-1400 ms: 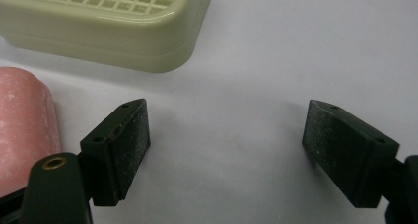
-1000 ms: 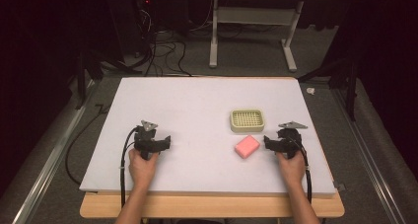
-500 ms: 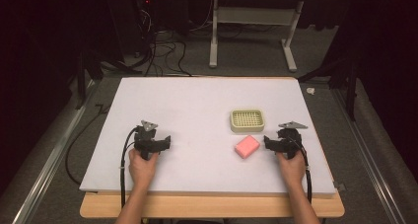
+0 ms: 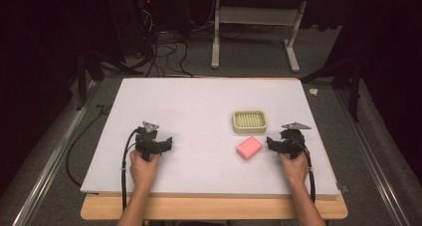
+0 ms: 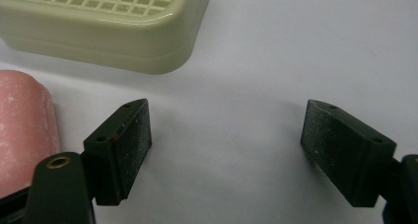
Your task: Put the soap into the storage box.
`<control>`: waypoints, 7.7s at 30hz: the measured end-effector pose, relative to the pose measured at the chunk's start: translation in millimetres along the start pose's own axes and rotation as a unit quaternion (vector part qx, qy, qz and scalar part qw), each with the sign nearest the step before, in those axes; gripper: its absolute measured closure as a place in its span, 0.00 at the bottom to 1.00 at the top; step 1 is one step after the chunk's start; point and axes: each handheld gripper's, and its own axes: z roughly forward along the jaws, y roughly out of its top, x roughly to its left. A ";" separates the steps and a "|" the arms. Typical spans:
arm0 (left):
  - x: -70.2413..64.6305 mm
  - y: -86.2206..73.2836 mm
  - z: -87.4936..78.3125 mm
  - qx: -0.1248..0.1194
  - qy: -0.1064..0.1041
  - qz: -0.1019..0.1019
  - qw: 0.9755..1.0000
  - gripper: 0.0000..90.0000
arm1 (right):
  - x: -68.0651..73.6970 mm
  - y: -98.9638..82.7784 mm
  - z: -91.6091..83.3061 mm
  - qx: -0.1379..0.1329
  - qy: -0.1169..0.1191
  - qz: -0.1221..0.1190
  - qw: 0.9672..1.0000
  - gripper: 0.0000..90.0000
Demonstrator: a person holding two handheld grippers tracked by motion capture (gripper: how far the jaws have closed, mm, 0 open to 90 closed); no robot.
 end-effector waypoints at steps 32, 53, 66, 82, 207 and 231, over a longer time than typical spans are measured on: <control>0.1 0.1 0.1 0.000 0.000 0.001 1.000 0.22 | 9.7 -2.3 -30.8 -0.044 0.066 -0.003 0.997 0.24; 0.0 0.0 0.0 0.000 0.000 0.001 1.000 0.22 | 35.6 -5.8 -48.1 -0.065 0.105 -0.057 0.991 0.19; 0.0 0.1 0.0 0.000 0.000 0.001 1.000 0.22 | 54.5 -5.5 -50.8 -0.070 0.131 -0.088 0.985 0.16; 0.0 0.0 0.0 0.000 0.000 0.001 1.000 0.22 | 73.9 -1.2 -42.7 -0.060 0.144 -0.119 0.980 0.16; 0.3 0.1 -0.1 0.001 -0.001 0.001 1.000 0.22 | 40.5 39.1 -35.6 -0.037 0.148 -0.027 0.988 0.15; 0.0 0.0 0.0 0.000 0.000 0.000 1.000 0.22 | 44.7 64.1 -6.7 -0.007 0.120 -0.018 0.993 0.15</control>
